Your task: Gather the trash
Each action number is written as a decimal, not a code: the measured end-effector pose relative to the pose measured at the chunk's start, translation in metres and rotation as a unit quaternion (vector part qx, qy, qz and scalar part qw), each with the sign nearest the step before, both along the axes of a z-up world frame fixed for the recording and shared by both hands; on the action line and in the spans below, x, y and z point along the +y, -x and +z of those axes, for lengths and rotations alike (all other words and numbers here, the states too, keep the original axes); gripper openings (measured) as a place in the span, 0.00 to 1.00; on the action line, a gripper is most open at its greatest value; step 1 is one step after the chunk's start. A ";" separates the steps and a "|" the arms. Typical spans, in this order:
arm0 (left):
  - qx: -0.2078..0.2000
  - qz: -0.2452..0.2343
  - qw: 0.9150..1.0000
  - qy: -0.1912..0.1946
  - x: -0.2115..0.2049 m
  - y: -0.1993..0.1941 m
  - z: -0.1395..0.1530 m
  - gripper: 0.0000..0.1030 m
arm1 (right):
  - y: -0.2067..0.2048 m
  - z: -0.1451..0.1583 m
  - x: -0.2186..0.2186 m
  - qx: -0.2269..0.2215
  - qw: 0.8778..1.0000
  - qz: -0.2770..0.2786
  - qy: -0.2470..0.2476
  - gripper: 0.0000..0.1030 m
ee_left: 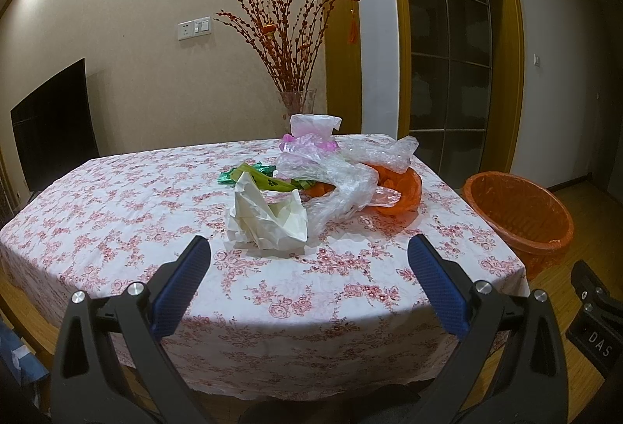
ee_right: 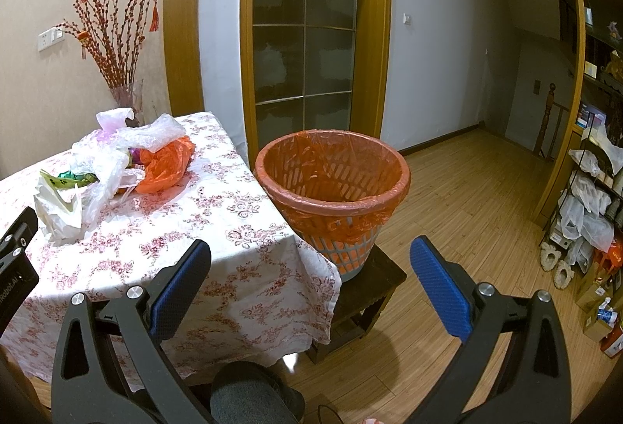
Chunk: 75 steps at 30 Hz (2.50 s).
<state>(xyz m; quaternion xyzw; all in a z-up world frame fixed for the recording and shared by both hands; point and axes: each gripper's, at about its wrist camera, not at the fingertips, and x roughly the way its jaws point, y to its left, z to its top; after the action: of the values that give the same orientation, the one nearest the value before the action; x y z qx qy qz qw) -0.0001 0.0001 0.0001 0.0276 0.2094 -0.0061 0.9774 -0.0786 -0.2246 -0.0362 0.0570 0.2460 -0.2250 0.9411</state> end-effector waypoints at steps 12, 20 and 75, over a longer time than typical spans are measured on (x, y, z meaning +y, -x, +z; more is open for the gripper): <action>0.001 0.000 1.000 -0.001 0.000 0.000 0.000 0.96 | -0.001 0.000 0.000 0.000 1.000 0.000 0.000 0.98; 0.001 0.000 1.000 -0.001 0.000 0.000 0.000 0.96 | -0.001 0.000 0.000 0.000 1.000 0.000 0.000 0.98; 0.059 0.101 0.992 0.044 0.080 -0.086 -0.018 0.96 | -0.052 -0.005 0.012 -0.013 0.998 0.059 -0.020 0.98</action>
<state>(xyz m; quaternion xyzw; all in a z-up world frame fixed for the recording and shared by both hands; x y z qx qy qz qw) 0.0858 0.0804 -0.0182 -0.0375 0.2683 0.0816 0.9591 -0.0270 -0.2126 -0.0408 0.0646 0.2409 -0.1633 0.9545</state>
